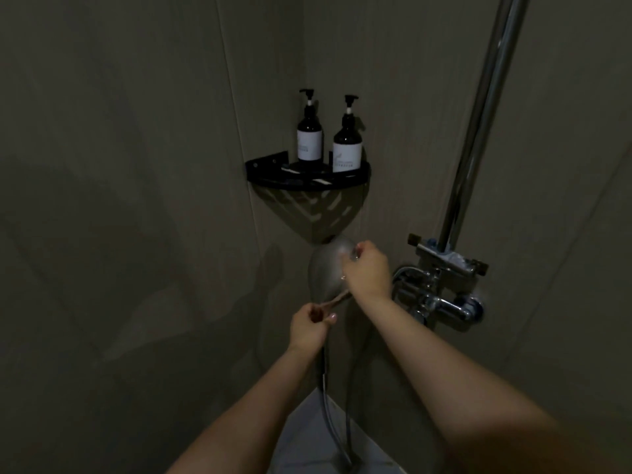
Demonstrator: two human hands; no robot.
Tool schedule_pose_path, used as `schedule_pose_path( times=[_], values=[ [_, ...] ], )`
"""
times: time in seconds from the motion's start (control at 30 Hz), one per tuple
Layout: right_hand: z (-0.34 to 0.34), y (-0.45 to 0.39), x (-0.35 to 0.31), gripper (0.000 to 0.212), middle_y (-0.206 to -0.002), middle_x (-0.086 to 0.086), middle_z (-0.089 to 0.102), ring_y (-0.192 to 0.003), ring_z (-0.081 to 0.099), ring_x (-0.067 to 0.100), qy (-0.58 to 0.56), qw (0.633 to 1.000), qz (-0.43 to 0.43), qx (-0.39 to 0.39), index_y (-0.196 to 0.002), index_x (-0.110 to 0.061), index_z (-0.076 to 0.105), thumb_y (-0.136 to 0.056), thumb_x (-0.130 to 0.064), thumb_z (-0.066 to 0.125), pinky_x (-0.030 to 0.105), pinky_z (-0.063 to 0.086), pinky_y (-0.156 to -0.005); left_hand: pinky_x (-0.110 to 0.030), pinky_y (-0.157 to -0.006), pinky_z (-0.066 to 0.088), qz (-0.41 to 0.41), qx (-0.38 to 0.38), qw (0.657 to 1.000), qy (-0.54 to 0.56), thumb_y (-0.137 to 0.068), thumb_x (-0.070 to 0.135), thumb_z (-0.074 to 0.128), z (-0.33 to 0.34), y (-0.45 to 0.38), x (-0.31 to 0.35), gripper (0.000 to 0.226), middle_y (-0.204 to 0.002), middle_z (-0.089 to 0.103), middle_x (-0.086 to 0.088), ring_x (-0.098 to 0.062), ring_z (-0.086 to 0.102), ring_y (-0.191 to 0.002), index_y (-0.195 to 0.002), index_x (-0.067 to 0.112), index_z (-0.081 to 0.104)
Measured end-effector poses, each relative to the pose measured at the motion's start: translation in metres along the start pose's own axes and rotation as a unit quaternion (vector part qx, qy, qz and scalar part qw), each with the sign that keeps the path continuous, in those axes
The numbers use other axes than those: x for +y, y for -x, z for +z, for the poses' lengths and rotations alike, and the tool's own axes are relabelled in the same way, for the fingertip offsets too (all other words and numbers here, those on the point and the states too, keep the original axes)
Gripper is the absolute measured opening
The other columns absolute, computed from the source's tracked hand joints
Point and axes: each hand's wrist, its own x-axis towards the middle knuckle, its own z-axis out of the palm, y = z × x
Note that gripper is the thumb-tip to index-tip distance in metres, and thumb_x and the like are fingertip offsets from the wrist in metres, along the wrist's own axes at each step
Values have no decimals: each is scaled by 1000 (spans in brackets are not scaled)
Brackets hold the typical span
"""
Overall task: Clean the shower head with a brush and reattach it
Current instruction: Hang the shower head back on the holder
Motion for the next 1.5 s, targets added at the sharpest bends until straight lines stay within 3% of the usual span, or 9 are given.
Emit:
schedule_pose_path(
  times=[0.23,0.43,0.57,0.83,1.0,1.07,1.2,1.33,1.5],
  values=[
    [-59,-18,17,27,-66,5,54,-56,48,19,-201,976,87,9,-95,-9,57,-94,0,32,23,39,-48,-8,-53,37,29,-76,997,9,-83,3,61,-1,21,32,19,-69,53,-1,-11,48,-68,-70,13,53],
    [-108,-9,20,57,-113,5,53,-92,57,14,-198,968,8,-155,-137,-5,36,-86,17,47,1,46,-59,-13,-76,45,60,-195,977,64,-90,-2,50,24,38,76,23,-94,61,-7,-13,59,-86,-110,3,60],
    [-141,-9,31,54,-88,0,60,-76,57,7,-230,954,5,-190,-119,-13,46,-77,20,56,9,49,-57,-13,-72,44,49,-280,955,82,-94,0,42,49,49,93,25,-79,63,6,-3,57,-74,-112,3,59],
    [-202,-12,61,40,-85,3,69,-72,69,13,-368,919,59,-128,-102,-11,55,-76,20,54,21,56,-55,-23,-78,52,-33,-401,902,158,-98,5,31,104,57,112,28,-77,72,4,-9,66,-74,-99,8,58],
    [-211,-25,62,40,-92,4,66,-83,64,18,-372,923,42,-85,-96,-15,57,-76,20,54,23,59,-63,-25,-76,54,-32,-390,911,131,-99,13,35,135,46,120,27,-85,72,2,-12,66,-79,-108,6,59],
    [-213,-32,63,39,-91,4,64,-82,62,18,-365,929,34,-43,-96,-11,57,-75,21,55,21,58,-63,-34,-84,50,0,-370,926,81,-96,13,41,146,35,127,24,-91,68,-3,-18,63,-85,-108,5,61],
    [-219,-46,69,38,-88,3,64,-77,61,14,-332,942,27,49,-91,-12,58,-72,21,58,19,57,-65,-17,-64,42,100,-300,949,14,-91,5,52,150,-2,138,19,-81,60,-3,-13,53,-73,-103,-3,64],
    [-230,-55,81,39,-87,2,64,-68,64,5,-306,940,26,145,-92,-14,59,-71,19,63,28,54,-78,-14,-70,45,117,-160,980,13,-84,1,60,139,-55,134,27,-104,62,-17,-27,58,-96,-110,-5,60],
    [-236,-60,81,41,-95,13,64,-75,62,16,-292,929,38,222,-102,-6,58,-70,18,64,40,52,-85,-25,-101,37,156,-343,914,-154,-82,4,65,146,-93,136,59,-137,49,-14,-26,48,-126,-136,1,40]
  ],
)
